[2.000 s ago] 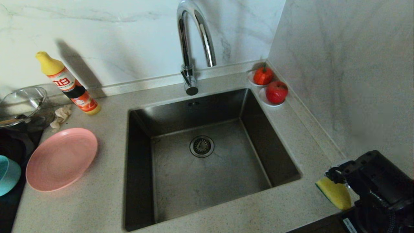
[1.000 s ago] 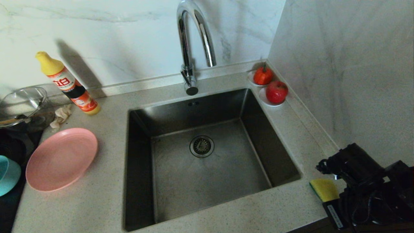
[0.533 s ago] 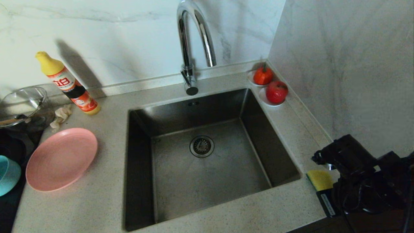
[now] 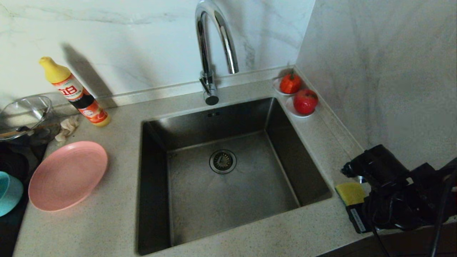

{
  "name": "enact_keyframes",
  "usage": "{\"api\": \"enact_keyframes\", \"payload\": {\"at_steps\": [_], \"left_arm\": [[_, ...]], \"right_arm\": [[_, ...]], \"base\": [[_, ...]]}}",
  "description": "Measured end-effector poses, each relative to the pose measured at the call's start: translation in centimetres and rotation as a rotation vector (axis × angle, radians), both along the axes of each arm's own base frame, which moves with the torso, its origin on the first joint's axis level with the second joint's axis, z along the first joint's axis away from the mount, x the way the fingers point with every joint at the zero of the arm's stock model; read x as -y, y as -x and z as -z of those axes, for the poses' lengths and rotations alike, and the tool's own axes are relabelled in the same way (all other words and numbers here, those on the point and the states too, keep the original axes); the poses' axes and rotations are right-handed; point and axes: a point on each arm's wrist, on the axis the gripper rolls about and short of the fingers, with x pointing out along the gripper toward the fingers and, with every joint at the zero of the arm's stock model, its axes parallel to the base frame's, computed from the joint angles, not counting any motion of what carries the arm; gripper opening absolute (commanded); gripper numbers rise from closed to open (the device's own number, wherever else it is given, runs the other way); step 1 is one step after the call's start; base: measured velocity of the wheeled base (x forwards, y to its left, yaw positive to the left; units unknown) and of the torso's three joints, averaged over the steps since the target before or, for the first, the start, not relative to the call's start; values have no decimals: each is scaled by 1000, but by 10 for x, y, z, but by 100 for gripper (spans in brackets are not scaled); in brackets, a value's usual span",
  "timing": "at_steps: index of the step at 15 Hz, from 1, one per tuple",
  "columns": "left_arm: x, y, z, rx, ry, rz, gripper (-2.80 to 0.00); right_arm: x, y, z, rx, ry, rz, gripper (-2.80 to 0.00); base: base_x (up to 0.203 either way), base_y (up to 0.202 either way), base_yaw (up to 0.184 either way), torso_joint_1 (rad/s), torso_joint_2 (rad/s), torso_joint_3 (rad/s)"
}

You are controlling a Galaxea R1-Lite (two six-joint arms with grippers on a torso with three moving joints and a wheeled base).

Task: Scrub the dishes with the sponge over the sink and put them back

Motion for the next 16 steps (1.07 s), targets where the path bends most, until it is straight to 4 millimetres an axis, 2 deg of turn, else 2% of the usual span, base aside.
{"api": "enact_keyframes", "payload": {"at_steps": [6, 9, 13, 16], "left_arm": [[0, 0, 0, 0, 0, 0, -280], [0, 0, 0, 0, 0, 0, -280], [0, 0, 0, 0, 0, 0, -280], [0, 0, 0, 0, 0, -1, -280]], "right_arm": [[-1, -1, -10, 44, -9, 3, 0], [-3, 5, -24, 102, -10, -17, 0], [-12, 37, -45, 197, -7, -97, 0], [-5, 66, -57, 263, 22, -174, 0]], "base": [[0, 0, 0, 0, 0, 0], [0, 0, 0, 0, 0, 0], [0, 0, 0, 0, 0, 0], [0, 0, 0, 0, 0, 0]]}}
